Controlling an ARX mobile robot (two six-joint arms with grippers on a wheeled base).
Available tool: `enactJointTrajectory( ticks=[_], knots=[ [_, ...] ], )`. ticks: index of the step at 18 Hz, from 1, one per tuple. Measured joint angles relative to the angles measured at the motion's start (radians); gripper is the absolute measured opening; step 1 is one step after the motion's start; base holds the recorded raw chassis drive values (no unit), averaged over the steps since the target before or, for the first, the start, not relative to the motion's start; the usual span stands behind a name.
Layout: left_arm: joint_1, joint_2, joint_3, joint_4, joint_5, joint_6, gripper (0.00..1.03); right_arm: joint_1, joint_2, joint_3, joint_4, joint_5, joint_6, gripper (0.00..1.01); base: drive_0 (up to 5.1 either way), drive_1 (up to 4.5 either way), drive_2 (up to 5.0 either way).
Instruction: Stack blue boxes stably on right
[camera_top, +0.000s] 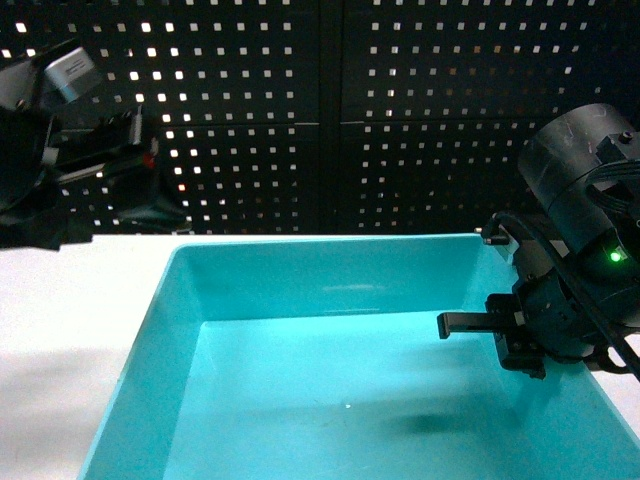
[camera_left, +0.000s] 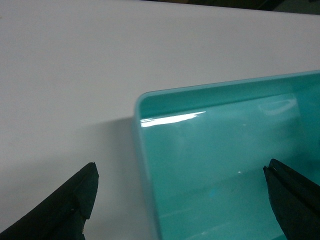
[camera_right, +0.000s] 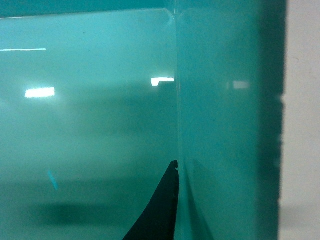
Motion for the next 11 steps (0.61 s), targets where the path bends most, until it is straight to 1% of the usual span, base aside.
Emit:
enactJointTrajectory(
  ticks=[1, 2, 3, 4, 7, 9, 11],
  knots=[
    [-0.022, 0.017, 0.013, 0.007, -0.009, -0.013, 0.98, 0.000, 0.002, 0.000, 0.000, 0.000, 0.000, 0.08, 0.0, 0.00, 0.0],
    [-0.042, 0.042, 0.012, 0.009, -0.037, -0.019, 0.98, 0.000, 0.003, 0.000, 0.001, 0.000, 0.000, 0.08, 0.0, 0.00, 0.0],
    [-0.054, 0.074, 0.015, -0.032, -0.048, -0.029, 0.98, 0.000, 0.003, 0.000, 0.001, 0.000, 0.000, 0.08, 0.0, 0.00, 0.0],
    [-0.061, 0.103, 0.014, -0.056, -0.063, -0.040, 0.98, 0.000, 0.003, 0.000, 0.001, 0.000, 0.000, 0.08, 0.0, 0.00, 0.0],
    [-0.079, 0.161, 0.013, -0.054, -0.122, -0.053, 0.98, 0.000, 0.003, 0.000, 0.001, 0.000, 0.000, 0.08, 0.0, 0.00, 0.0],
    [-0.085, 0.182, 0.035, -0.073, -0.131, -0.057, 0.98, 0.000, 0.003, 0.000, 0.001, 0.000, 0.000, 0.08, 0.0, 0.00, 0.0],
    [-0.088, 0.218, 0.063, -0.083, -0.133, -0.070, 0.98, 0.000, 0.003, 0.000, 0.001, 0.000, 0.000, 0.08, 0.0, 0.00, 0.0]
  ],
)
